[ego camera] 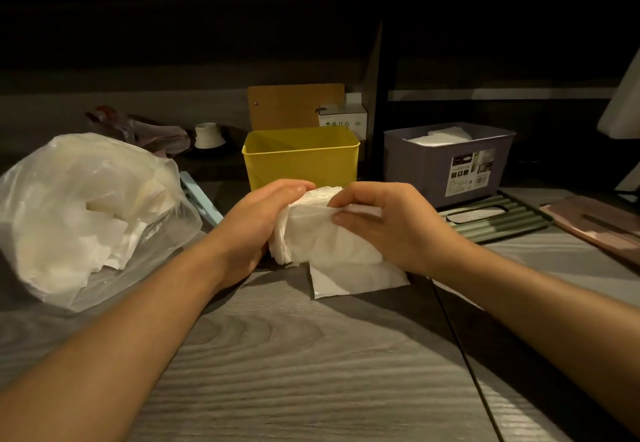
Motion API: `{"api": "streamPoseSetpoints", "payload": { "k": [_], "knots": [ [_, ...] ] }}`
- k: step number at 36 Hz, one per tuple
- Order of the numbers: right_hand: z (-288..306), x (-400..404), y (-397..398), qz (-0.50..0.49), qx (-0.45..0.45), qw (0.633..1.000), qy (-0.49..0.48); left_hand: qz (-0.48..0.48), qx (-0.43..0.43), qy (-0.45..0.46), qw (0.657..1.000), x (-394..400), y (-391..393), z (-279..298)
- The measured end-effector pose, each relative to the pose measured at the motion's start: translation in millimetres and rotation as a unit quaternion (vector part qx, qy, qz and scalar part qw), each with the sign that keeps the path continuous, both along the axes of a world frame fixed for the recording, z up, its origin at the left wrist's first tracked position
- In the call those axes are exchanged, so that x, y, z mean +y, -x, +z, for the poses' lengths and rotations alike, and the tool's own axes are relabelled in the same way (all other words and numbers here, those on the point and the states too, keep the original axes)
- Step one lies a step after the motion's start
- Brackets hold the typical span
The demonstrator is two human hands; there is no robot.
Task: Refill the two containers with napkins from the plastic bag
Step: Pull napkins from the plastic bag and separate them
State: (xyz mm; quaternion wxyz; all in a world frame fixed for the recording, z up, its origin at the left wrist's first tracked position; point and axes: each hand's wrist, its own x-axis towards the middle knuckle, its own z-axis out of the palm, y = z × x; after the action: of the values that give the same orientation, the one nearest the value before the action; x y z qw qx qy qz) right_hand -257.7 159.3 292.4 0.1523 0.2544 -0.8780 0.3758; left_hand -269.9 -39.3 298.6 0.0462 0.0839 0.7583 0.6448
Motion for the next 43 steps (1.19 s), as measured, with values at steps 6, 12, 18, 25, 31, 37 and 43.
{"api": "streamPoseSetpoints", "payload": {
  "k": [6,12,18,25,31,37,43],
  "knots": [
    [5.2,-0.7,4.4,-0.015,0.072,0.996,-0.040,-0.051,-0.033,-0.029,0.998,-2.0,-1.4,-0.3],
    [4.5,1.4,5.6,-0.017,0.026,0.999,-0.039,-0.079,0.008,0.015,0.997,-6.2,-1.4,-3.0],
    [-0.3,16.1,6.3,-0.037,-0.016,0.998,-0.048,-0.088,0.003,0.009,0.996,-13.4,5.5,-5.1],
    [-1.4,15.9,6.1,-0.029,-0.007,1.000,0.005,-0.090,0.034,0.033,0.995,-15.6,6.3,-6.2],
    [-3.7,-2.4,5.4,-0.025,0.013,1.000,-0.005,-0.075,0.071,0.057,0.993,-11.4,5.0,-9.5],
    [10.3,20.8,2.8,0.015,0.044,0.999,-0.013,-0.017,0.084,0.047,0.995,-14.8,10.3,-13.3],
    [29.5,57.3,-10.3,0.189,-0.230,0.910,-0.288,0.015,0.076,0.026,0.997,-16.2,14.5,-14.4]
  ]
}}
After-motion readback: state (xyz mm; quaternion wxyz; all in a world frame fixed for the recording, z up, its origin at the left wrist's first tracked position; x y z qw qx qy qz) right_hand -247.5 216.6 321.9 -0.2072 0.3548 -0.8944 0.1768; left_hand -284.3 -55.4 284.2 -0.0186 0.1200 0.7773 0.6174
